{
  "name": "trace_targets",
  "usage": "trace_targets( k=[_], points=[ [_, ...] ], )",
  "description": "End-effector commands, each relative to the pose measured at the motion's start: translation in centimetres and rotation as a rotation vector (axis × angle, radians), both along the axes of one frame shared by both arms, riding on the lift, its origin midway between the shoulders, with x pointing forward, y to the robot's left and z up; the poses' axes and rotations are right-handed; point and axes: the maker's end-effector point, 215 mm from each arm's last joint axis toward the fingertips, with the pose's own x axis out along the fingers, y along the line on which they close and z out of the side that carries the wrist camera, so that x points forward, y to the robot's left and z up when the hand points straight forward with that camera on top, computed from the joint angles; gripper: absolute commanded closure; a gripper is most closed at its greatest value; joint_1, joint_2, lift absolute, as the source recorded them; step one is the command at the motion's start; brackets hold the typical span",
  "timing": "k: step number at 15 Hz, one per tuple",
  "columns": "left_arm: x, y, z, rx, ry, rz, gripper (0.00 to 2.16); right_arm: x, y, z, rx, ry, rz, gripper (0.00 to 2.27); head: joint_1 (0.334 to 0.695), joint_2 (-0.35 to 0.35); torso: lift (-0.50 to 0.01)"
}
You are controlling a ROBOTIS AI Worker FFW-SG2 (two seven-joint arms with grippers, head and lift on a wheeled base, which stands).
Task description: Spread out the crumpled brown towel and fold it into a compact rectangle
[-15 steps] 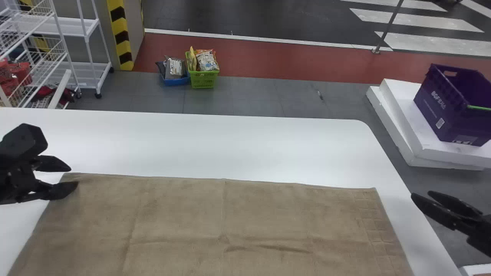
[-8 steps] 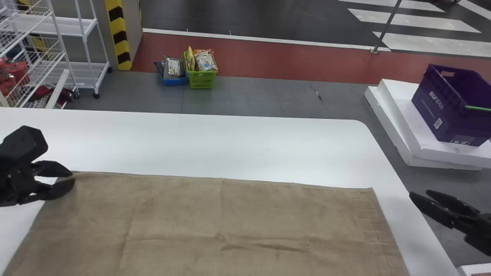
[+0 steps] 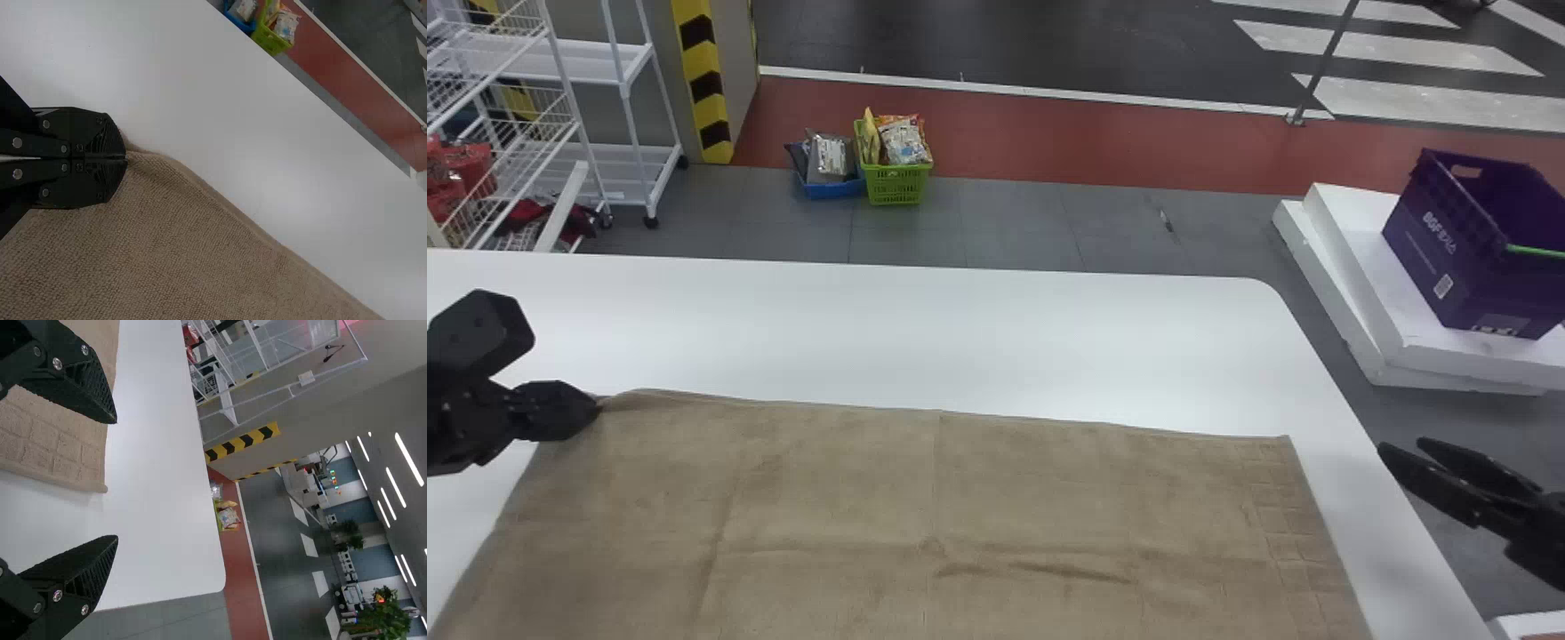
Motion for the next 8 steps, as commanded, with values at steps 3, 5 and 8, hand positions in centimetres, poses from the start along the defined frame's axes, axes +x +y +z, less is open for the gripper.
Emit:
trace_targets(
  k=[3,5,8],
  points=[
    [-0.1,0.9,0.5,-0.004,-0.038,0.034,0.96,0.5,0.4,-0.1,-0.005,0.005,0.005,0.23,0.695,-0.180,-0.127],
    [0.3,1.8,1.1,-0.016,-0.068,0.067,0.59,0.6,0.5,-0.2,-0.005,0.007,0.005,0.23,0.695,-0.166,-0.127],
    [1.1,2.3,1.6,-0.008,-0.098,0.097,0.59,0.4,0.2,-0.1,-0.005,0.008,0.001,0.23,0.695,-0.151,-0.127]
  ],
)
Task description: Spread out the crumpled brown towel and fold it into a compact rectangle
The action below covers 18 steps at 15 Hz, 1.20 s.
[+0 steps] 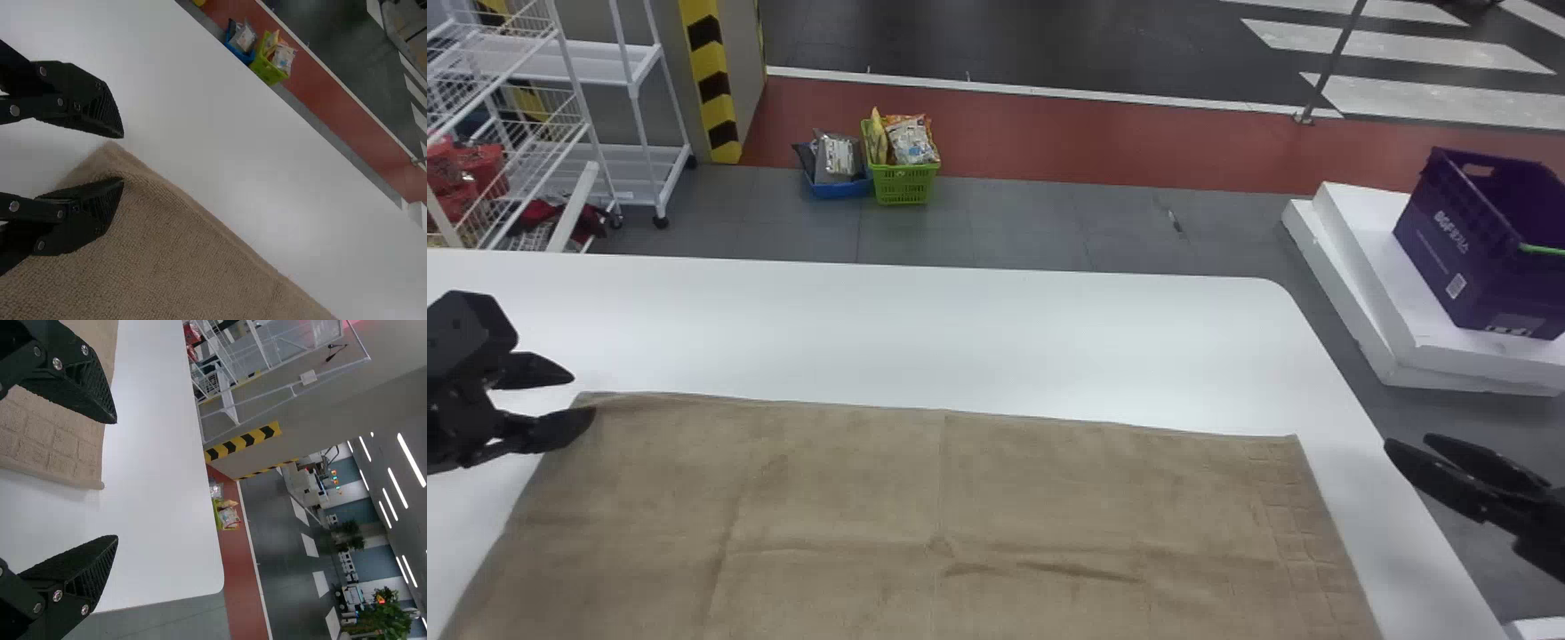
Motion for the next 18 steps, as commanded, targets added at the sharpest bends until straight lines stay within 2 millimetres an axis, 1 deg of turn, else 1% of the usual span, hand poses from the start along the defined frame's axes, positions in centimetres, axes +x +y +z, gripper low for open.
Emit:
trace_targets(
  k=[1,5,7,9,11,13,14,15,18],
  points=[
    [0.2,-0.1,0.1,0.001,-0.003,0.003,0.59,-0.1,-0.2,0.1,0.001,0.000,-0.003,0.23,0.695,-0.149,-0.127],
    [0.3,-1.4,-0.6,0.007,0.027,-0.001,0.60,-0.4,-0.5,-0.2,0.004,0.007,-0.008,0.23,0.695,-0.155,-0.127],
    [0.5,-1.7,-0.7,0.019,0.026,-0.004,0.60,-0.5,-0.7,-0.2,0.003,0.008,-0.012,0.23,0.695,-0.162,-0.127],
    [0.6,-1.3,-0.7,0.021,0.026,0.014,0.86,-0.5,-0.8,-0.3,0.002,0.008,-0.012,0.23,0.695,-0.171,-0.127],
    [1.0,-1.6,-0.7,0.021,0.030,0.020,0.88,-0.5,-0.8,-0.4,0.006,0.008,-0.013,0.23,0.695,-0.172,-0.127],
    [0.8,-2.1,-1.2,0.023,0.049,0.011,0.88,-0.5,-0.9,-0.6,0.012,0.013,-0.014,0.23,0.695,-0.173,-0.127],
    [0.7,-2.2,-1.3,0.024,0.052,0.009,0.88,-0.6,-1.0,-0.7,0.013,0.015,-0.015,0.23,0.695,-0.175,-0.127],
    [0.6,-2.0,-1.5,0.030,0.055,0.012,0.98,-0.6,-1.3,-0.7,0.013,0.017,-0.018,0.23,0.695,-0.178,-0.127],
    [0.8,-2.0,-1.6,0.031,0.046,0.020,0.97,-0.5,-1.4,-0.8,0.014,0.019,-0.017,0.23,0.695,-0.184,-0.127]
  ],
)
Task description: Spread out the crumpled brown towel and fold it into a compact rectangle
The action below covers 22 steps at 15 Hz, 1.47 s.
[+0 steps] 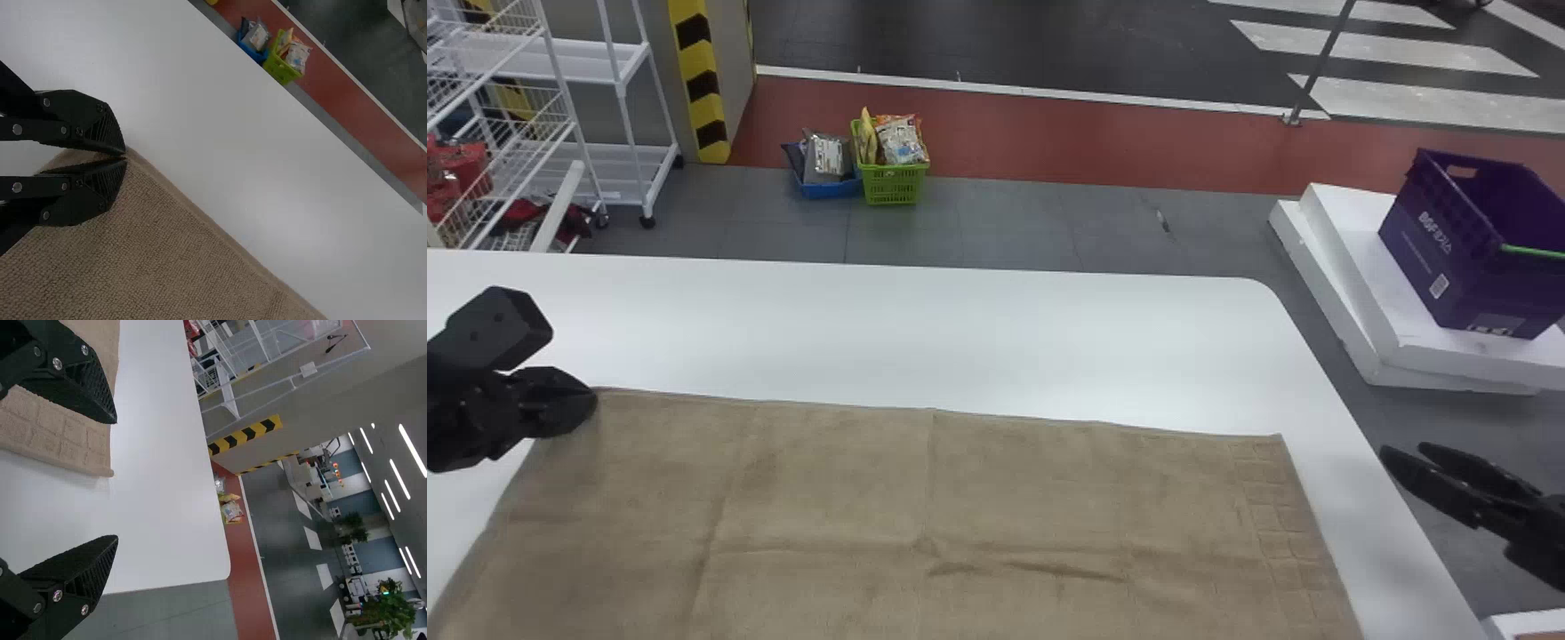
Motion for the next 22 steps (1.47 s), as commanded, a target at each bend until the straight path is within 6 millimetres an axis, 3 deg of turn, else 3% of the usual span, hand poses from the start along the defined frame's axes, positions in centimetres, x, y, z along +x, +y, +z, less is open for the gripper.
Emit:
trace_targets(
  k=[1,2,4,13,15,19,20,22],
  points=[
    [0.4,0.3,0.3,0.006,-0.020,0.012,0.97,0.1,0.1,0.0,0.001,0.000,0.001,0.23,0.695,-0.184,-0.127],
    [0.4,0.5,0.3,0.004,-0.025,0.019,0.93,0.1,0.1,0.0,0.002,0.000,0.001,0.23,0.695,-0.183,-0.127],
    [0.2,0.1,0.2,0.003,-0.026,0.012,0.62,0.1,0.0,-0.1,0.005,0.001,0.000,0.23,0.695,-0.178,-0.127],
    [0.3,-0.9,-0.3,0.026,-0.005,-0.018,0.63,0.2,-0.1,-0.2,0.007,0.003,-0.001,0.23,0.695,-0.193,-0.127],
    [0.3,-0.8,-0.3,0.026,-0.001,-0.019,0.93,0.4,-0.1,-0.1,0.007,0.000,0.000,0.23,0.695,-0.194,-0.127],
    [0.1,0.0,-0.4,0.034,0.011,-0.015,0.94,0.4,0.1,-0.3,0.011,0.003,0.003,0.23,0.695,-0.188,-0.127],
    [0.0,0.2,-0.4,0.035,0.010,-0.012,1.06,0.6,0.1,-0.2,0.006,-0.004,0.004,0.23,0.695,-0.186,-0.127],
    [-0.2,0.6,-0.2,0.025,0.005,-0.001,1.08,0.6,0.1,-0.2,0.005,-0.003,0.004,0.23,0.695,-0.182,-0.127]
  ],
)
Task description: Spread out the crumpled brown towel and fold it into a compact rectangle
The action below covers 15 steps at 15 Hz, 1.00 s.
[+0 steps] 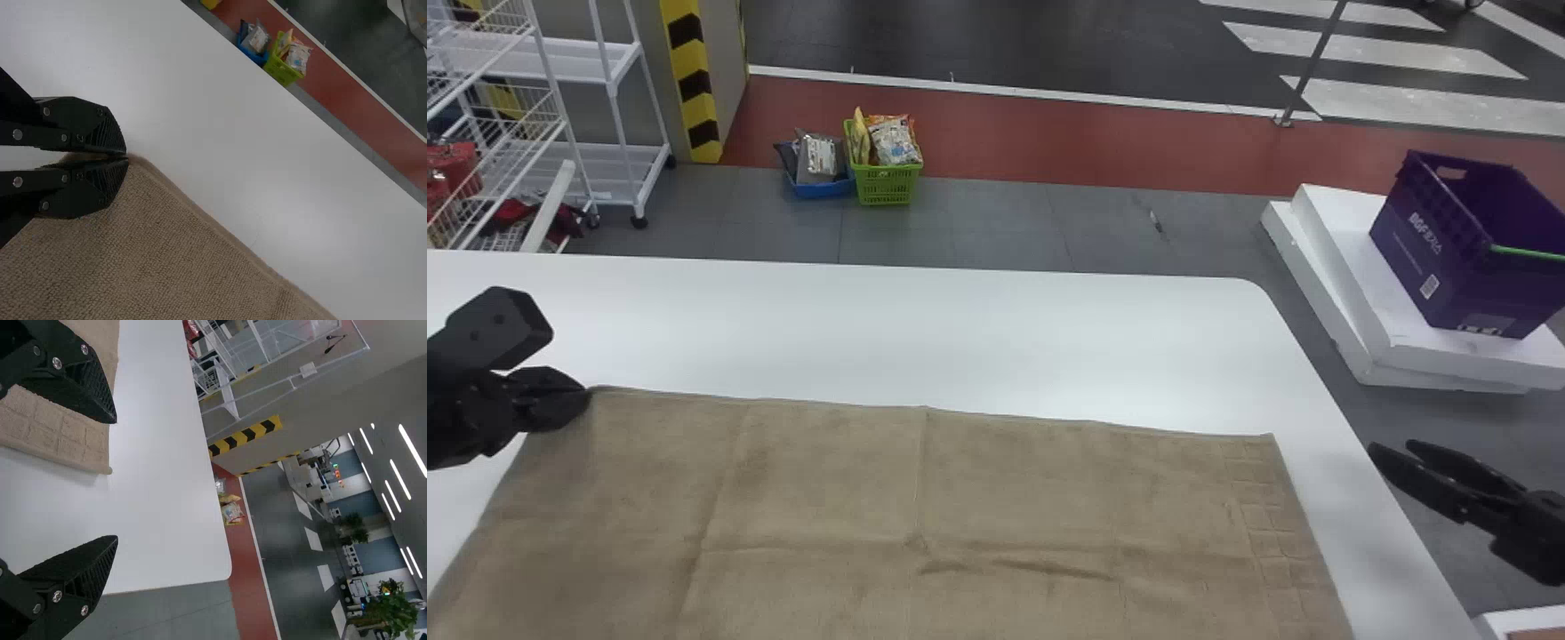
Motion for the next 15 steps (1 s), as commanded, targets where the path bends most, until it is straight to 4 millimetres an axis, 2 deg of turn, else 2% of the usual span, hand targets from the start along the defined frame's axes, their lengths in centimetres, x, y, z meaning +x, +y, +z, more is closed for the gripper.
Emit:
trace_targets(
  k=[1,4,6,12,15],
  points=[
    [-0.4,0.8,0.2,-0.011,-0.009,0.018,1.08,0.1,0.0,0.1,-0.001,-0.002,0.001,0.23,0.695,-0.180,-0.127],
    [-0.5,0.6,1.0,-0.016,-0.032,0.011,1.08,0.2,0.2,-0.1,0.001,0.004,0.003,0.23,0.695,-0.171,-0.127],
    [-0.8,0.4,0.8,-0.017,-0.025,0.007,1.08,1.2,2.2,-0.6,0.010,0.025,0.041,0.23,0.695,-0.171,-0.127],
    [-1.2,0.1,0.4,-0.021,-0.015,-0.006,1.08,5.4,7.0,-4.1,-0.040,0.213,0.080,0.28,0.695,-0.119,-0.127],
    [-1.2,-0.1,0.4,-0.022,-0.016,-0.011,1.08,5.7,7.6,-5.4,-0.036,0.288,0.068,0.28,0.695,-0.096,-0.127]
  ],
)
